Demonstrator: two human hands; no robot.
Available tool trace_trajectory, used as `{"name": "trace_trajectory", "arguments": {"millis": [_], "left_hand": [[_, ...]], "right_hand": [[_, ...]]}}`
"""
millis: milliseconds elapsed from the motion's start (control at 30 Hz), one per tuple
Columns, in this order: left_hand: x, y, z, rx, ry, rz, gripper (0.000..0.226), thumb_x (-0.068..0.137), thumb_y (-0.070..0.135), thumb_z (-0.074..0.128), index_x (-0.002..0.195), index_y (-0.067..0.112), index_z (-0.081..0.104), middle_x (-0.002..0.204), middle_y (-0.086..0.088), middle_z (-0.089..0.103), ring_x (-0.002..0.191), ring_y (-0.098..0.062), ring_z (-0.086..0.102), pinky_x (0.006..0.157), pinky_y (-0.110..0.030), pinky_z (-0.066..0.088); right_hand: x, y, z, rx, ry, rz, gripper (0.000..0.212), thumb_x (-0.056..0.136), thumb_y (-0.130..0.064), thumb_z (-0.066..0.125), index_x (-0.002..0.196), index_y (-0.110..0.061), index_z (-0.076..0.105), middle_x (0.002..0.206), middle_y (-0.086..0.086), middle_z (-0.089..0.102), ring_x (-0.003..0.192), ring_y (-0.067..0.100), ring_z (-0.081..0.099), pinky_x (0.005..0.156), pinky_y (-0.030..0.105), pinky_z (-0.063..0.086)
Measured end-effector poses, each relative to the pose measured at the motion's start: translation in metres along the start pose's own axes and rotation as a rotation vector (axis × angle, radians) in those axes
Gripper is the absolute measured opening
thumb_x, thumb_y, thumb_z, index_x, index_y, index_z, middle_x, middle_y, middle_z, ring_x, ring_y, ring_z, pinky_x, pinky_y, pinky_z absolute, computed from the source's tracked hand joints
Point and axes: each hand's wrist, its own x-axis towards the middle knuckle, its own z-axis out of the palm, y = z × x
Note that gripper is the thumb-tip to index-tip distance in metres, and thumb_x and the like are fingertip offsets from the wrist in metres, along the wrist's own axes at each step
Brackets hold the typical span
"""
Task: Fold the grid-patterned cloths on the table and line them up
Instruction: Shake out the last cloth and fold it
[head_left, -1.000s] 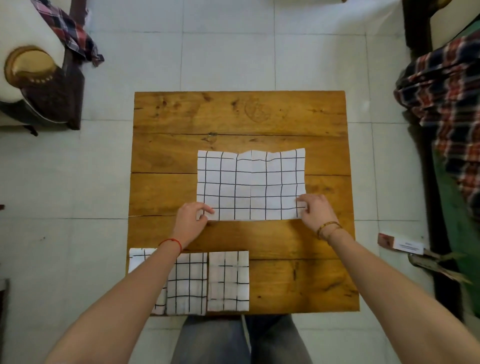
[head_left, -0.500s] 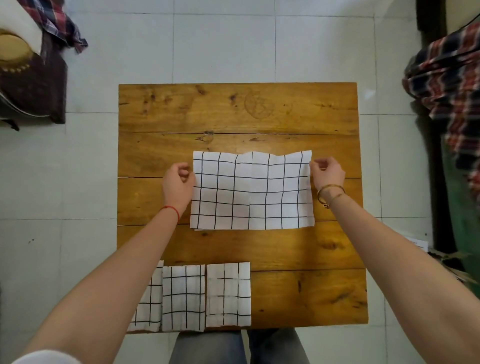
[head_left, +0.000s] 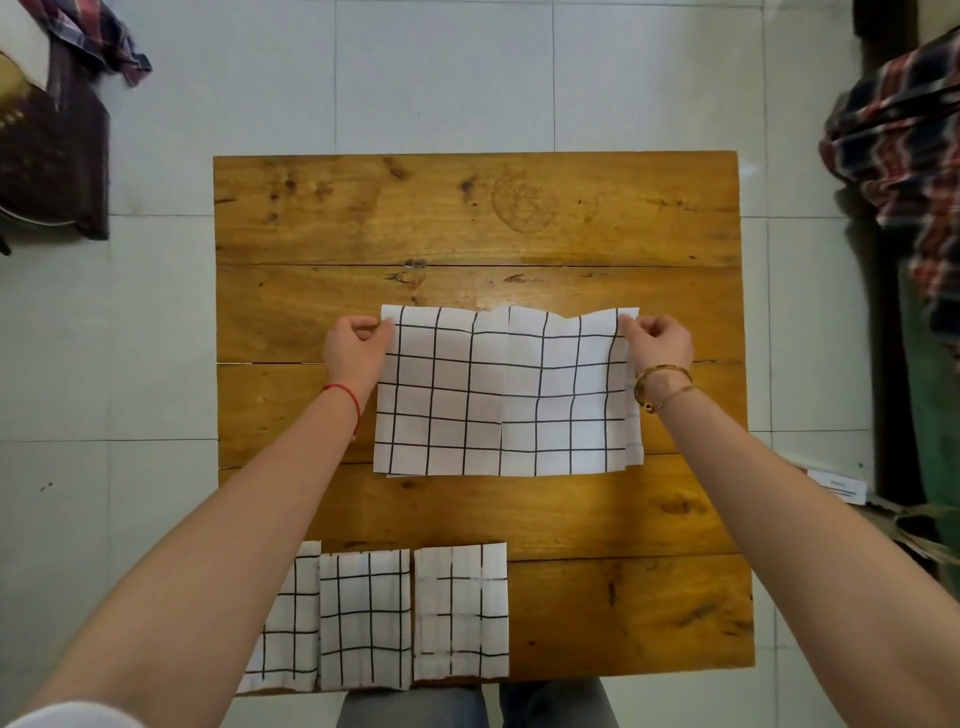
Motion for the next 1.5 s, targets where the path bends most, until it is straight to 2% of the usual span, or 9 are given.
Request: {"name": "trace_trajectory", "arguments": {"millis": [133, 367, 567, 800, 1000, 1100, 1233, 1400, 1500], "left_hand": [[0.003, 0.003, 0.003, -0.032, -0.008, -0.001, 0.014, 0.091, 0.027, 0.063, 0.099, 0.015, 0.062, 0.094, 0.002, 0.060, 0.088, -0.011, 0.054, 0.079, -0.025, 0.045], [0.006, 0.000, 0.008, 0.063, -0.041, 0.193, 0.021, 0.089, 0.017, 0.066, 0.109, 0.014, 0.061, 0.090, 0.006, 0.059, 0.076, -0.001, 0.053, 0.067, -0.011, 0.043], [0.004, -0.006, 0.011, 0.133, -0.042, 0.268, 0.030, 0.089, 0.011, 0.063, 0.119, 0.014, 0.062, 0.098, 0.000, 0.063, 0.085, -0.011, 0.058, 0.080, -0.024, 0.054], [-0.005, -0.016, 0.011, 0.123, -0.078, 0.298, 0.040, 0.089, 0.012, 0.063, 0.128, 0.021, 0.056, 0.105, 0.000, 0.059, 0.090, -0.015, 0.058, 0.081, -0.026, 0.053], [-0.029, -0.031, 0.005, 0.032, 0.045, 0.219, 0.036, 0.090, 0.011, 0.062, 0.124, 0.018, 0.056, 0.106, 0.001, 0.060, 0.088, -0.014, 0.059, 0.078, -0.026, 0.053], [-0.048, -0.043, 0.003, 0.032, 0.103, 0.141, 0.030, 0.091, 0.014, 0.062, 0.120, 0.016, 0.056, 0.105, 0.000, 0.059, 0.088, -0.014, 0.058, 0.076, -0.026, 0.053], [-0.071, -0.056, 0.004, 0.029, 0.120, 0.016, 0.030, 0.092, 0.019, 0.062, 0.120, 0.014, 0.054, 0.105, -0.001, 0.060, 0.088, -0.013, 0.057, 0.065, -0.015, 0.043], [-0.087, -0.064, 0.010, 0.014, 0.093, -0.070, 0.033, 0.091, 0.022, 0.063, 0.120, 0.013, 0.054, 0.108, -0.004, 0.061, 0.094, -0.018, 0.060, 0.073, -0.024, 0.049], [-0.090, -0.062, 0.013, 0.019, 0.071, -0.107, 0.035, 0.091, 0.023, 0.064, 0.122, 0.012, 0.053, 0.110, -0.005, 0.060, 0.094, -0.017, 0.059, 0.074, -0.025, 0.049]], "right_hand": [[0.001, -0.002, -0.003, 0.071, -0.010, -0.015, 0.022, 0.085, -0.019, 0.064, 0.067, -0.023, 0.050, 0.068, -0.008, 0.051, 0.063, 0.006, 0.046, 0.059, 0.017, 0.040], [0.013, 0.002, -0.006, 0.136, -0.013, 0.007, 0.007, 0.085, -0.021, 0.064, 0.081, -0.016, 0.060, 0.079, -0.002, 0.058, 0.070, 0.007, 0.050, 0.072, 0.023, 0.045], [0.021, 0.002, -0.006, 0.124, 0.053, 0.002, 0.009, 0.086, -0.022, 0.063, 0.090, -0.014, 0.061, 0.087, 0.001, 0.060, 0.078, 0.012, 0.053, 0.076, 0.026, 0.046], [0.024, -0.002, -0.005, 0.095, 0.127, -0.037, 0.016, 0.086, -0.022, 0.063, 0.098, -0.012, 0.058, 0.088, -0.002, 0.059, 0.082, 0.012, 0.054, 0.080, 0.027, 0.049], [0.009, 0.009, 0.000, -0.224, 0.128, -0.360, 0.029, 0.088, -0.026, 0.061, 0.110, -0.010, 0.053, 0.110, 0.007, 0.053, 0.101, 0.020, 0.050, 0.088, 0.031, 0.045], [-0.015, 0.017, 0.011, -0.422, 0.047, -0.678, 0.025, 0.089, -0.022, 0.056, 0.111, -0.009, 0.055, 0.109, 0.009, 0.054, 0.101, 0.024, 0.047, 0.087, 0.031, 0.038], [-0.048, 0.025, 0.034, -0.552, -0.144, -0.910, 0.028, 0.089, -0.021, 0.053, 0.116, -0.013, 0.056, 0.117, 0.006, 0.055, 0.110, 0.023, 0.047, 0.095, 0.032, 0.039], [-0.079, 0.034, 0.054, -0.742, -0.241, -0.979, 0.048, 0.086, -0.019, 0.059, 0.131, -0.011, 0.048, 0.131, 0.007, 0.050, 0.119, 0.025, 0.045, 0.096, 0.038, 0.046], [-0.083, 0.039, 0.059, -0.809, -0.285, -0.898, 0.061, 0.087, -0.015, 0.058, 0.142, -0.009, 0.033, 0.143, 0.009, 0.040, 0.130, 0.026, 0.038, 0.108, 0.038, 0.038]]}}
